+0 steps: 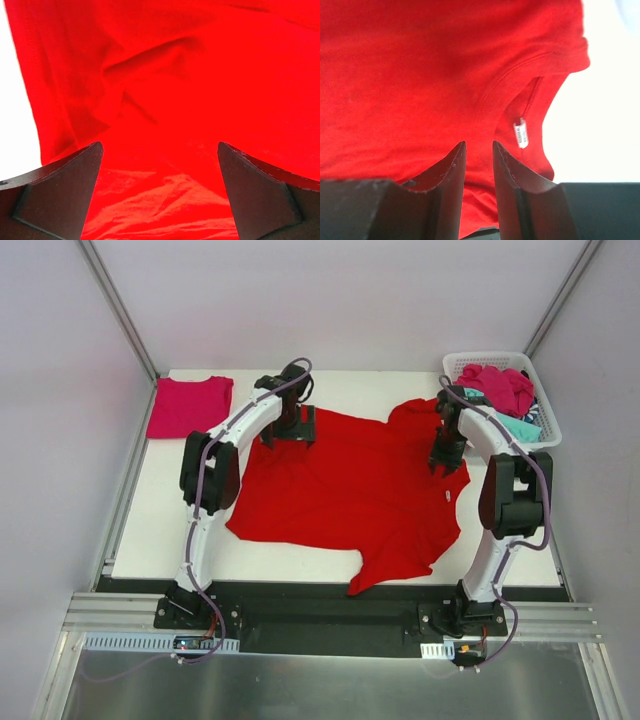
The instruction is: Fold and stack the t-shirts
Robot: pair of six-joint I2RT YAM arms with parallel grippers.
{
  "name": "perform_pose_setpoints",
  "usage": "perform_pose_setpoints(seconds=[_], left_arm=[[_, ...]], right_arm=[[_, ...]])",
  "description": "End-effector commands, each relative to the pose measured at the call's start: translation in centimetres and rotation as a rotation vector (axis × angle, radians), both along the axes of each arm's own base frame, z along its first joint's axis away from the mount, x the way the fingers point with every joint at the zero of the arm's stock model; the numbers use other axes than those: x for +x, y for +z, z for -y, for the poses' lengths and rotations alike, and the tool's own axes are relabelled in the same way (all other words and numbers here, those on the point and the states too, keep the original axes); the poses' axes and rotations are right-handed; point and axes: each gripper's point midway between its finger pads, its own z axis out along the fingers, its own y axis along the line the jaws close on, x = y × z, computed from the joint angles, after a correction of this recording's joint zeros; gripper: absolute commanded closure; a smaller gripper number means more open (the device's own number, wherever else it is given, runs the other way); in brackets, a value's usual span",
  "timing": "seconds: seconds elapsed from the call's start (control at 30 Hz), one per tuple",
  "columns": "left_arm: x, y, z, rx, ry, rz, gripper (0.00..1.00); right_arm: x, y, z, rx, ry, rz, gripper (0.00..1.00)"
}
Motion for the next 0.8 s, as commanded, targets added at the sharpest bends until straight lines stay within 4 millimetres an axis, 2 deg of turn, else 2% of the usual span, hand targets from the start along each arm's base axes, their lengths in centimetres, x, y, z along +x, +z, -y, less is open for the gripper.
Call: perform_pose_setpoints(seconds=[0.0, 0.13, 0.2, 0.23, 0.27, 0.37, 0.5, 0.67, 0.77], left_arm=[[1.0, -0.2, -0.2, -0.054, 0.029, -0.024, 0.01], [2.1, -1.1, -0.9, -0.093, 0.064, -0.047, 0.01], [2.8, -0.8, -1.2, -0.138, 0.080, -0.049, 0.01], [3.1, -1.1, -1.3, -0.147, 0.088, -0.057, 0.01], [3.7, -0.6, -1.5, -0.160, 0.101, -0.045, 0.01], [4.5, -0.7, -2.2, -0.161, 0.123, -0.046, 0.01], [4.6, -1.5, -2.7, -0.156, 0.133, -0.067, 0.01], [4.0, -3.5, -3.3, -0.132, 0.148, -0.127, 0.01], [3.5, -3.5, -3.3, -0.135, 0.142, -0.145, 0.01]], right_arm=[[1.0, 0.5, 1.5, 0.012, -0.013, 0.000, 0.69], [1.5, 0.0, 1.9, 0.012, -0.013, -0.016, 0.68], [2.1, 0.1, 1.9, 0.017, -0.009, -0.014, 0.68], [1.8, -0.7, 2.0, 0.013, -0.008, -0.052, 0.68], [2.5, -0.4, 2.1, 0.011, -0.007, -0.040, 0.68], [2.6, -1.4, 2.5, 0.002, -0.013, -0.077, 0.68], [3.4, -1.9, 2.1, 0.024, -0.006, -0.091, 0.68], [3.1, -2.7, 1.8, 0.039, -0.002, -0.149, 0.67], [2.7, -2.8, 1.5, 0.045, 0.010, -0.156, 0.68]])
